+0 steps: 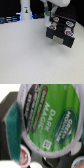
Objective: Open the kcup holder, insert the kcup into the holder, and close the kcup holder
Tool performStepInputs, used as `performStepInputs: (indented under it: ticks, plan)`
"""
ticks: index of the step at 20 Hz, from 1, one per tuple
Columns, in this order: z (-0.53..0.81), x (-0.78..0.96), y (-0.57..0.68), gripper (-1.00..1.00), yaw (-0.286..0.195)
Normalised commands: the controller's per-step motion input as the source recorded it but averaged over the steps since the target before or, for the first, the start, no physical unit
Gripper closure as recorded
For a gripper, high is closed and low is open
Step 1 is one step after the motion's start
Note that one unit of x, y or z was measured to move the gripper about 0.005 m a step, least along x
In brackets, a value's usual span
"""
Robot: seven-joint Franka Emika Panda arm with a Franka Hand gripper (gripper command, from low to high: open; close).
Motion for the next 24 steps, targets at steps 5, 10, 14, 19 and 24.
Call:
performStepInputs:
  ticks: [5, 10, 14, 19, 24]
  plan:
    - [0.17, 0.05, 0.69, 1.0, 0.019]
    - [0.03, 0.0, 0.67, 1.0, 0.034]
    - [0.0, 0.04, 0.65, 1.0, 0.048]
    - [-0.03, 0.07, 0.57, 1.0, 0.05]
    - [-0.09, 0.19, 0.26, 1.0, 0.032]
